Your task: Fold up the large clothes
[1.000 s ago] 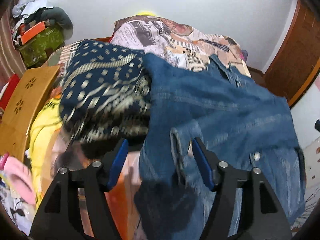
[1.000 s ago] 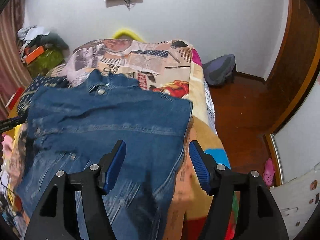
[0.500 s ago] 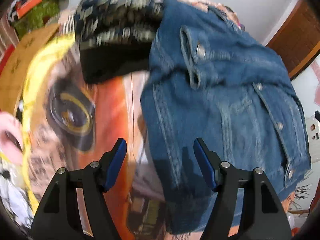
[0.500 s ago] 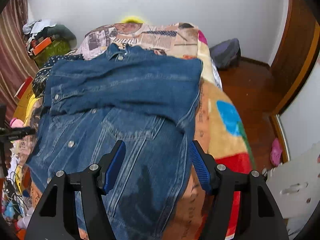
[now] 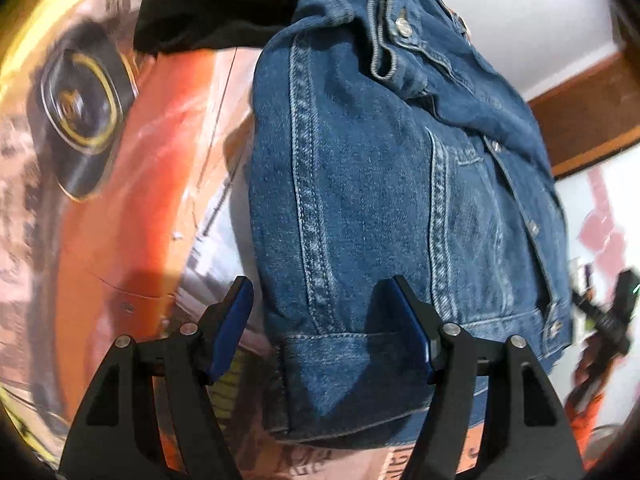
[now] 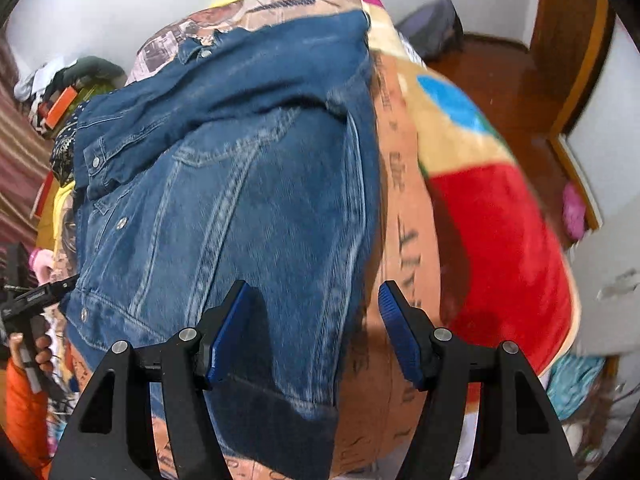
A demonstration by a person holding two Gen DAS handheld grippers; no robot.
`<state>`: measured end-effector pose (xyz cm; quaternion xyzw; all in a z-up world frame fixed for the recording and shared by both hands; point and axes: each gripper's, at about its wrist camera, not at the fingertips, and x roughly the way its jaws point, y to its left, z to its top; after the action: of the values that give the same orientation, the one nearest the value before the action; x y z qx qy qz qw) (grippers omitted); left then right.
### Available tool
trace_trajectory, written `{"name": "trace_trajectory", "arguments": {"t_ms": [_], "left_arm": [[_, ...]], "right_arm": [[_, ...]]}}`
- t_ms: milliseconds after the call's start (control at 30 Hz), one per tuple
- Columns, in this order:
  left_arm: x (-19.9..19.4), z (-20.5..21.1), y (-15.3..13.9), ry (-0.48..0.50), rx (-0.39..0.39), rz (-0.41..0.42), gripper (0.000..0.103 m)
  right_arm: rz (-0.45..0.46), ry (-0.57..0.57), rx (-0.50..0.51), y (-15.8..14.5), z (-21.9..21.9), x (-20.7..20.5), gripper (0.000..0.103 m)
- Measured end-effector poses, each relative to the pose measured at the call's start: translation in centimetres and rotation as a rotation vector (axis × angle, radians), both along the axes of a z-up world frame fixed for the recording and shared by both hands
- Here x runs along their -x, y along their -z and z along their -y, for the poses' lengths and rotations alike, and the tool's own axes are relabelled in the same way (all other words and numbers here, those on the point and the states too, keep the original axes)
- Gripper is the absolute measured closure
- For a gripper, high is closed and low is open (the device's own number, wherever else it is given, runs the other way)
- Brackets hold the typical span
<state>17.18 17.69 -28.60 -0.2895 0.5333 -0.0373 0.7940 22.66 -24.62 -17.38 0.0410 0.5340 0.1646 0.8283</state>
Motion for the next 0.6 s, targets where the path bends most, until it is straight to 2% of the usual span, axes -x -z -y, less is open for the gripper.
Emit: {"name": "trace_trajectory", "arguments": {"t_ms": [100,200,333,400,433,467,500,533,567,600], "left_arm": [[0.0,-0.5,0.7,-0.019,0.062,0.003,0.033],[0.2,-0.5,0.4,-0.019,0.056,0.013,0.033],[0.1,0.3,-0.6,0.007,0.021,0.03,0.046],[-0.3,0.8,-1.2,0.024,-0.01,0.037,0.054],[-0.3,1.2,-1.8,0.034,-0.049,0.041,0.062],[-0.5,1.6,-2.2,0.041,-0.08,0.044,0.073],[-0.7,1.7,-2.6,0.043,-0.102,0.045,0.081],[-0.7,1.7,-2.9,0.042,-0.105,0.047,0.084],[-0.8,1.6,-3.7,0.037,-0.085,0.06,0.092],[-0.8,1.4,-4.4,0.035,-0.061,0.077,0.094]], "right_arm": [[-0.001,0.019,-0.048,0.1,0.5,0.5,0.041],[-0.011,0.028,-0.114,0.2,0.7,0.6,0.038],[0.025,-0.004,-0.089,-0.1,-0.6,0.6,0.045],[0.029,-0.022,-0.079,-0.1,-1.3,0.4,0.057],[0.033,-0.026,-0.082,-0.1,-1.4,0.4,0.061],[0.037,-0.03,-0.085,-0.1,-1.5,0.3,0.071],[0.039,-0.038,-0.088,-0.3,-1.7,0.3,0.085],[0.042,-0.044,-0.103,-0.6,-1.7,0.2,0.091],[0.047,-0.049,-0.134,-1.0,-1.6,0.0,0.092],[0.055,-0.059,-0.194,-1.8,-1.4,-0.3,0.094]]}}
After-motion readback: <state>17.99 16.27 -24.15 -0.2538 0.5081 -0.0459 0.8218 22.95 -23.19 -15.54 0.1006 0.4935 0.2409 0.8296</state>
